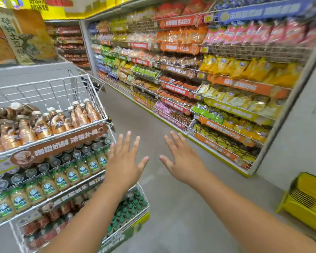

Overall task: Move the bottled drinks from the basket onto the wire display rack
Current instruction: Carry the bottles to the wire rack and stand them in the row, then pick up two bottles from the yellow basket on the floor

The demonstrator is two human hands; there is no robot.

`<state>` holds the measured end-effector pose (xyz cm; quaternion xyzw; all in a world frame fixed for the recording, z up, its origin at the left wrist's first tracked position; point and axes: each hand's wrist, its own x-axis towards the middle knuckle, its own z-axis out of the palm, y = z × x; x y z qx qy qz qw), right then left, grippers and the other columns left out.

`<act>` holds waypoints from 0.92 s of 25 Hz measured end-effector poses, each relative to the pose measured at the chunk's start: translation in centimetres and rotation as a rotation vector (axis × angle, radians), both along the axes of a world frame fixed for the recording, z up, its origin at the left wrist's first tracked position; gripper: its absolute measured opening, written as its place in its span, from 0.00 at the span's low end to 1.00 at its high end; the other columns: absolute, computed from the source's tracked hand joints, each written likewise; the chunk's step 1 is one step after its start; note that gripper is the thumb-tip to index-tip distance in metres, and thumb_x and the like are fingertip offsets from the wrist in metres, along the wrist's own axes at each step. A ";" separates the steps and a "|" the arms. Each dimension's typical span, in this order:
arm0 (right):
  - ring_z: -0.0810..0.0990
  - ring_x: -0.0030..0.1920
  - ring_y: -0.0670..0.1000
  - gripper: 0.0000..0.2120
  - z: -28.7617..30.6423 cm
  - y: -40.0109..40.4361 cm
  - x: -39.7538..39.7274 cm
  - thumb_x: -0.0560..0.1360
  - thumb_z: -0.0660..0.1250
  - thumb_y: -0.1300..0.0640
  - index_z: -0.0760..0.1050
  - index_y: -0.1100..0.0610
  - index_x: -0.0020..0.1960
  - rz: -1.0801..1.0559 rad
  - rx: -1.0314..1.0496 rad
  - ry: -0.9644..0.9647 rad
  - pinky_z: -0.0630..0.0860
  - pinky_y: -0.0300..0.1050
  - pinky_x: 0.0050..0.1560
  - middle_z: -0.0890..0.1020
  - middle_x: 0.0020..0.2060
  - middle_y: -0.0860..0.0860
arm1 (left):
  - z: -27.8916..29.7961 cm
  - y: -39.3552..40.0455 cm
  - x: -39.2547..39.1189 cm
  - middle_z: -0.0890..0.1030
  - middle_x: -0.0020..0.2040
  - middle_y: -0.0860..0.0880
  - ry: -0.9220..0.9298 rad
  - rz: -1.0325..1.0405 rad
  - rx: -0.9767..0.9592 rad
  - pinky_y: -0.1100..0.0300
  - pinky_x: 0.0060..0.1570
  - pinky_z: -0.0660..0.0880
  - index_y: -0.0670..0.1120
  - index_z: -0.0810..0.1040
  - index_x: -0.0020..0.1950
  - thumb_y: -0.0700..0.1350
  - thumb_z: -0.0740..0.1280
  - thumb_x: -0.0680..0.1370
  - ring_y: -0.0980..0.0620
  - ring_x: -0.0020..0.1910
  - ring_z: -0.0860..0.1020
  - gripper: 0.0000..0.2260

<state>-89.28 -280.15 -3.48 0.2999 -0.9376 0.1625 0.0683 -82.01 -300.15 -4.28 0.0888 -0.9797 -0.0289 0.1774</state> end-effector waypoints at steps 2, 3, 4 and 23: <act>0.41 0.83 0.53 0.36 -1.2 5.4 1.0 0.83 0.54 0.37 0.44 0.49 0.84 -0.085 0.039 -0.034 0.50 0.55 0.82 0.41 0.83 0.48 | -1.1 4.5 -1.1 0.43 0.84 0.46 -0.027 -0.102 0.003 0.44 0.80 0.45 0.53 0.47 0.84 0.67 0.52 0.81 0.44 0.83 0.43 0.35; 0.41 0.83 0.54 0.36 -1.9 8.7 1.5 0.84 0.54 0.38 0.44 0.50 0.84 -0.136 0.057 -0.055 0.49 0.54 0.82 0.42 0.83 0.49 | -1.6 7.3 -1.7 0.43 0.84 0.46 -0.047 -0.152 -0.002 0.44 0.80 0.47 0.54 0.47 0.84 0.67 0.52 0.81 0.44 0.83 0.43 0.35; 0.42 0.83 0.54 0.36 -2.7 11.9 1.8 0.84 0.55 0.38 0.44 0.50 0.84 -0.187 0.063 -0.068 0.48 0.53 0.81 0.42 0.83 0.50 | -2.2 9.8 -2.2 0.43 0.84 0.46 -0.063 -0.197 -0.011 0.44 0.80 0.47 0.54 0.46 0.84 0.67 0.52 0.82 0.44 0.83 0.43 0.35; 0.43 0.83 0.54 0.36 -10.4 63.5 4.2 0.84 0.57 0.40 0.45 0.52 0.84 -0.655 0.023 -0.155 0.44 0.48 0.81 0.43 0.83 0.48 | -10.4 61.3 -9.9 0.52 0.84 0.45 -0.189 -0.697 0.091 0.43 0.78 0.55 0.51 0.57 0.83 0.66 0.53 0.80 0.42 0.83 0.52 0.34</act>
